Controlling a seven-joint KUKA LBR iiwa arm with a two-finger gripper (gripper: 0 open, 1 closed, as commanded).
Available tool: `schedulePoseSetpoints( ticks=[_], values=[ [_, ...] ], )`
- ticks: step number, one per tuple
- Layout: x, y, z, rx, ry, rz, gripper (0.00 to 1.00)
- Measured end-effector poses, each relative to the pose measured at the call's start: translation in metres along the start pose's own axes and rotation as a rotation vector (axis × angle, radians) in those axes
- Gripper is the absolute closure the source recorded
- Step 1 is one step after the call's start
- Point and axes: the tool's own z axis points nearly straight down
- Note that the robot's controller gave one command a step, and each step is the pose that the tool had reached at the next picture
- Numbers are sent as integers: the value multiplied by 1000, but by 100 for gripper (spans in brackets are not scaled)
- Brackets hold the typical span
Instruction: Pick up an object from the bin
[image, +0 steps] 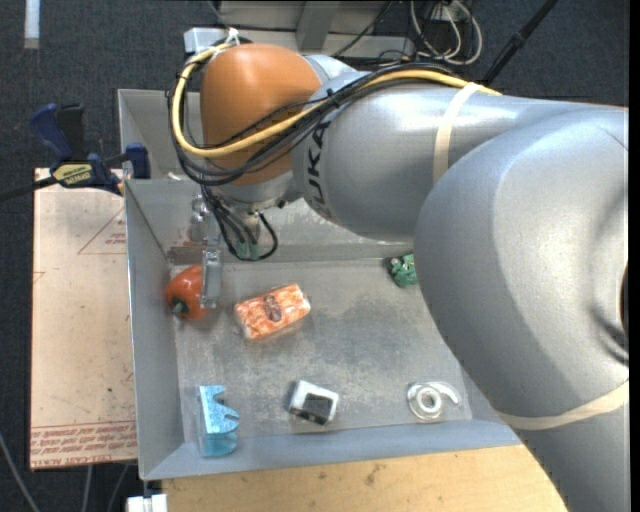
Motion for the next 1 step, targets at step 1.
schedulePoseSetpoints(
  ticks=[1],
  values=[
    [-2,-1,-6,-1,-7,3,0]
  ],
)
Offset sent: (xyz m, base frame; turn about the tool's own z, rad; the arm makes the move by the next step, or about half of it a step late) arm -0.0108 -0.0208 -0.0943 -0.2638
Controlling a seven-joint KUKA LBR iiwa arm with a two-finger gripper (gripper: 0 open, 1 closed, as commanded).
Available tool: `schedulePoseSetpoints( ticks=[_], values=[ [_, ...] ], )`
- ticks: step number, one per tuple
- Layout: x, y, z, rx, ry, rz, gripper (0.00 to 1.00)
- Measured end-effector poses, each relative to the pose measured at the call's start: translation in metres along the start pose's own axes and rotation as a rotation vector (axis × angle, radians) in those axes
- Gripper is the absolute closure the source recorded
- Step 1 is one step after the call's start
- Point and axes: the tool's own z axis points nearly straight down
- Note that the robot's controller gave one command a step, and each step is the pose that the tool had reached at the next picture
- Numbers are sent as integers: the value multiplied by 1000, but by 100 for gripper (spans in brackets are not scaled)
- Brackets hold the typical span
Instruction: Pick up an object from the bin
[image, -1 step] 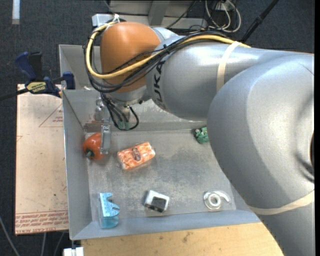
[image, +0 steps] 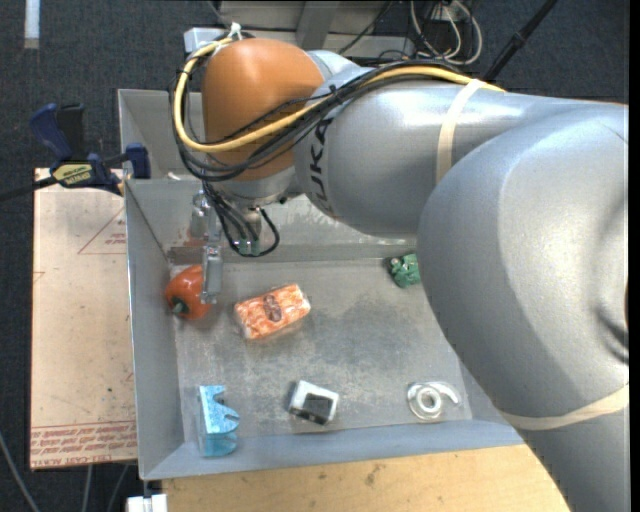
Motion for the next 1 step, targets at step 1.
schedulePoseSetpoints(
  ticks=[1],
  values=[
    [5,-9,46,0,-3,-127,0]
  ],
)
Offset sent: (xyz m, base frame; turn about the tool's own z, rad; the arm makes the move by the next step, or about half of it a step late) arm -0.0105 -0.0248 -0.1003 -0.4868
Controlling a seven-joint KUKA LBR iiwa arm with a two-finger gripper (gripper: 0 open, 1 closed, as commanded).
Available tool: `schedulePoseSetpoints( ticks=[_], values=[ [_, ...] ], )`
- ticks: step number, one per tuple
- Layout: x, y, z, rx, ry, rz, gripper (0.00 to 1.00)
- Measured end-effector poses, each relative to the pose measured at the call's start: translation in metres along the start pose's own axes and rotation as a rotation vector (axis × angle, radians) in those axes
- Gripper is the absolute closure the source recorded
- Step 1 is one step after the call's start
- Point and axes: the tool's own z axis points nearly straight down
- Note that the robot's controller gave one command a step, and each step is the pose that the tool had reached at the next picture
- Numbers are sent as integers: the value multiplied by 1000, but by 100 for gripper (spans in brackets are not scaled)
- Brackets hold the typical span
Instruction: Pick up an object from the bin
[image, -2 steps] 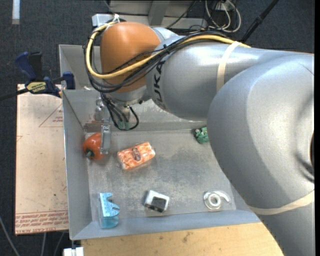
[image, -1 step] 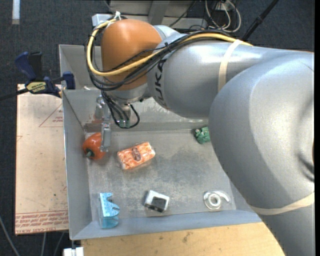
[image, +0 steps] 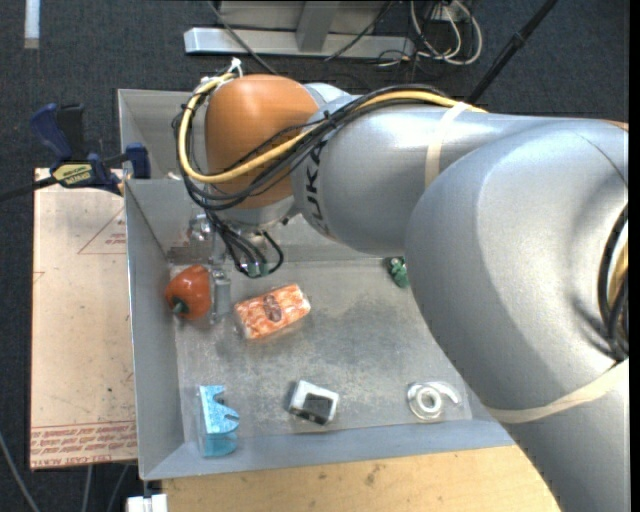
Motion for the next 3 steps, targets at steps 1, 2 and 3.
schedulePoseSetpoints(
  ticks=[1,2,3],
  values=[
    [5,-11,41,0,2,-327,0],
    [37,23,54,-2,3,-388,100],
    [37,23,54,-2,3,-388,100]
  ],
)
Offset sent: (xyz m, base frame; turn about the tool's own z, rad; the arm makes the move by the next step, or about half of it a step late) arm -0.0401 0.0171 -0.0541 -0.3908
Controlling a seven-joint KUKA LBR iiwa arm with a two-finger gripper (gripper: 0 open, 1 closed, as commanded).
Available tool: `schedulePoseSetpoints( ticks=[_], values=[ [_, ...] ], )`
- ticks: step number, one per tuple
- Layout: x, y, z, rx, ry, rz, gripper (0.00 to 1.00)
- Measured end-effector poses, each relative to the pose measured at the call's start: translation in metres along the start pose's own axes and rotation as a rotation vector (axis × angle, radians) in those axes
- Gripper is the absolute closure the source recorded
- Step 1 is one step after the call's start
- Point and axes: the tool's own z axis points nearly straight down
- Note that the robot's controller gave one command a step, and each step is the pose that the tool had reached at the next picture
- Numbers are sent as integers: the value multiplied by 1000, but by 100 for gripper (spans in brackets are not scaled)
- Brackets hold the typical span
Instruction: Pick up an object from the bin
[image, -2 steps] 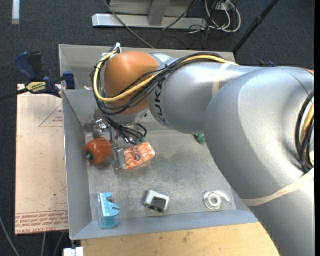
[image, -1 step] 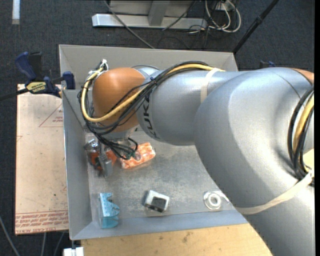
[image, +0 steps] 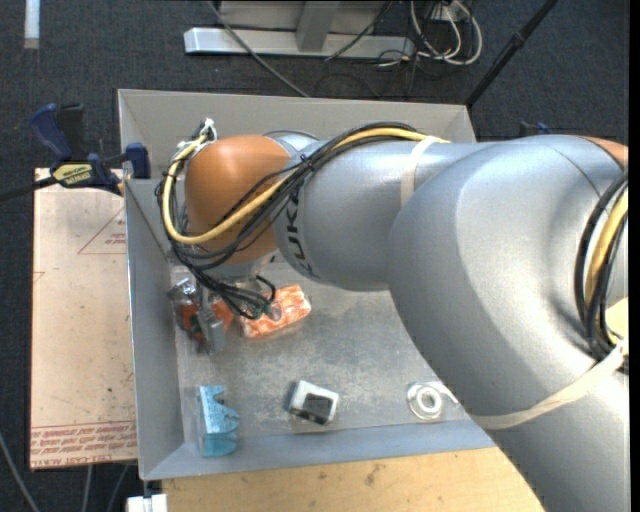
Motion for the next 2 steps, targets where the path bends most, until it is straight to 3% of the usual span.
schedulePoseSetpoints(
  ticks=[1,2],
  values=[
    [3,-5,-59,0,5,-7,100],
    [48,17,-38,3,-11,7,100]
  ],
)
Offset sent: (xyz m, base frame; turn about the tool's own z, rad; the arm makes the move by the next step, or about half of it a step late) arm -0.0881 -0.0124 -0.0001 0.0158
